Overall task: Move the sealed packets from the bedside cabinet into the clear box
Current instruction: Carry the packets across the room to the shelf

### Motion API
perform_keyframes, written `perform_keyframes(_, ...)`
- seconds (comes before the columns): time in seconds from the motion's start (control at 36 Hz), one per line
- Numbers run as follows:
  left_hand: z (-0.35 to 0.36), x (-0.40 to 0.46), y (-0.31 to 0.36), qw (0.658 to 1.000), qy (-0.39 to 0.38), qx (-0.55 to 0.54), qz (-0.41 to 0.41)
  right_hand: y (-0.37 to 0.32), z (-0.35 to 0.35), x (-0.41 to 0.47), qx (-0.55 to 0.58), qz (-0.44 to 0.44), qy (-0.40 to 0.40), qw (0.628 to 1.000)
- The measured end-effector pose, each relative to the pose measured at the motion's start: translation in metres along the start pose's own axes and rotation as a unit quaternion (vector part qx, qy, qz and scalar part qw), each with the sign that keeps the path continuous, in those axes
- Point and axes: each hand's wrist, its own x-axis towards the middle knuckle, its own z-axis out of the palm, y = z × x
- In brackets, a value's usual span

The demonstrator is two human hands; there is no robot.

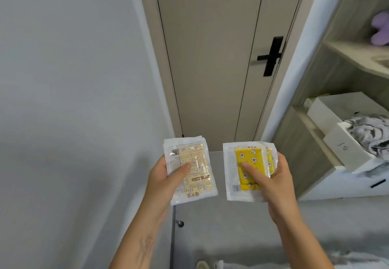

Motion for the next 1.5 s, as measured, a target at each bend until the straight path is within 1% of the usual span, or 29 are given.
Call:
perform_keyframes(0.11, 0.034, 0.052, 0.008, 1.0, -0.023, 0.013, -0.015, -0.005, -0.006, 0.043, 0.012, 0.005, 0.036, 0.999)
perform_keyframes(0.31, 0.092, 0.141, 0.02, 0.995, -0.09, 0.03, -0.023, -0.001, -0.018, 0.107, 0.037, 0.025, 0.114, 0.992)
perform_keyframes(0.47, 0.141, 0.226, 0.028, 0.987, -0.147, 0.045, -0.045, -0.004, -0.029, 0.18, 0.039, 0.015, 0.184, 0.982)
perform_keyframes(0.64, 0.2, 0.315, 0.037, 0.97, -0.233, 0.06, -0.044, -0.007, -0.034, 0.261, 0.054, 0.013, 0.251, 0.966)
perform_keyframes(0.72, 0.22, 0.347, 0.043, 0.964, -0.256, 0.062, -0.046, -0.012, -0.032, 0.293, 0.055, 0.026, 0.265, 0.962)
perform_keyframes(0.86, 0.273, 0.404, 0.058, 0.94, -0.332, 0.062, -0.044, -0.034, -0.048, 0.353, 0.045, 0.027, 0.309, 0.95)
perform_keyframes(1.06, 0.372, 0.433, 0.056, 0.903, -0.417, 0.083, -0.059, -0.062, -0.092, 0.388, 0.064, 0.016, 0.368, 0.927)
perform_keyframes(1.22, 0.471, 0.433, 0.054, 0.876, -0.472, 0.081, -0.052, -0.085, -0.155, 0.418, 0.073, -0.009, 0.412, 0.908)
perform_keyframes(1.36, 0.557, 0.43, 0.057, 0.867, -0.493, 0.07, -0.019, -0.101, -0.219, 0.448, 0.068, -0.034, 0.417, 0.906)
perform_keyframes(1.5, 0.642, 0.416, 0.058, 0.867, -0.497, 0.038, 0.007, -0.118, -0.29, 0.478, 0.083, -0.042, 0.408, 0.908)
